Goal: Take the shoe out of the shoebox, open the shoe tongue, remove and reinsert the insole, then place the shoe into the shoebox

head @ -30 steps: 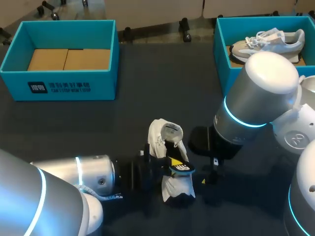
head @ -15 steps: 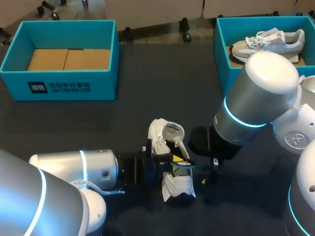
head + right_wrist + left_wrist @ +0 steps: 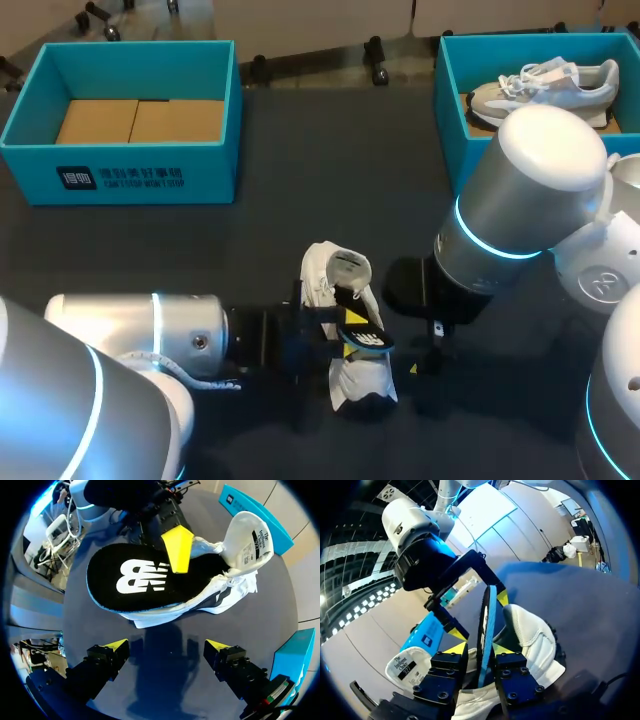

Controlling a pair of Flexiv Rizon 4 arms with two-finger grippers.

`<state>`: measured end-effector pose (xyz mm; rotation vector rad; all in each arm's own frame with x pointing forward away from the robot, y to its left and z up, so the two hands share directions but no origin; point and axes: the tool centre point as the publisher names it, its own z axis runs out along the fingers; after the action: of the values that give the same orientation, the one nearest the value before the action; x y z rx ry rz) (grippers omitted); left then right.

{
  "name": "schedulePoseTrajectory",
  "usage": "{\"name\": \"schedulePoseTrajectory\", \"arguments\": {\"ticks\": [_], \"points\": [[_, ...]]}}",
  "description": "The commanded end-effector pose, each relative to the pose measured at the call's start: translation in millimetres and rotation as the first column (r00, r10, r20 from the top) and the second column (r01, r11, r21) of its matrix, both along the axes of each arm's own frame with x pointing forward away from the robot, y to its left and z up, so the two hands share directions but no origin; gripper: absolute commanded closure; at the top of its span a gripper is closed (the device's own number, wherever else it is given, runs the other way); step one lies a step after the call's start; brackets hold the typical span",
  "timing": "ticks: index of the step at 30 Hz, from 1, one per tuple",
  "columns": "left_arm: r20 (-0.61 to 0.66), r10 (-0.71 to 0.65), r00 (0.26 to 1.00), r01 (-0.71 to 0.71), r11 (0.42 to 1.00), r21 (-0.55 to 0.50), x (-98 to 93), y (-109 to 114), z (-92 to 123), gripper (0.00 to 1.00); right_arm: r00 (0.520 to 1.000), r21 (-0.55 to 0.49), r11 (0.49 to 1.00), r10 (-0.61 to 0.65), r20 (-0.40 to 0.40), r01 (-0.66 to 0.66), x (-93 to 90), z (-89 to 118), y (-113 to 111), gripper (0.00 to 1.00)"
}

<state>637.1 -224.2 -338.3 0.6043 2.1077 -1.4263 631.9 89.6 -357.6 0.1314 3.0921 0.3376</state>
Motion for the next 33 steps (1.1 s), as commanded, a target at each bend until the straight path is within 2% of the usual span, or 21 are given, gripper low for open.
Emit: {"name": "schedulePoseTrajectory", "arguments": {"ticks": [1, 11, 12, 13, 14, 25, 33], "points": [[-0.002, -0.011, 1.0, 0.011, 1.0, -0.004, -7.0, 7.4, 5.6, 0.71, 1.0, 0.003, 1.0, 0.0, 0.002, 0.0, -1.3, -0.7, -1.3, 0.0], [-0.017, -0.042, 0.999, 0.042, 0.999, -0.004, -18.5, 0.5, 6.5, 0.72, 1.0, 0.003, 1.0, 0.0, 0.002, 0.0, -1.3, -0.7, -1.3, 0.0], [-0.015, -0.047, 0.999, 0.047, 0.999, -0.006, -20.1, 0.0, 6.6, 0.78, 1.0, 0.003, 1.0, 0.0, 0.002, 0.0, -1.3, -0.7, -1.3, 0.0], [-0.012, -0.052, 0.999, 0.052, 0.999, -0.009, -21.6, -0.3, 6.8, 0.97, 1.0, 0.003, 1.0, 0.0, 0.002, 0.0, -1.3, -0.7, -1.3, 0.0], [-0.009, -0.056, 0.998, 0.056, 0.998, -0.01, -22.7, -0.6, 6.8, 1.0, 1.0, 0.003, 1.0, 0.0, 0.002, 0.0, -1.3, -0.7, -1.3, 0.0], [0.09, -0.05, 0.995, 0.052, 0.998, -0.02, -15.0, -4.1, -3.5, 1.0, 1.0, 0.003, 1.0, 0.0, 0.002, 0.0, -1.3, -0.7, -1.3, 0.0], [0.153, -0.01, 0.988, 0.01, 1.0, 0.001, 0.8, -6.4, -9.4, 1.0, 1.0, 0.003, 1.0, 0.0, 0.002, 0.0, -1.3, -0.7, -1.3, 0.0]]}}
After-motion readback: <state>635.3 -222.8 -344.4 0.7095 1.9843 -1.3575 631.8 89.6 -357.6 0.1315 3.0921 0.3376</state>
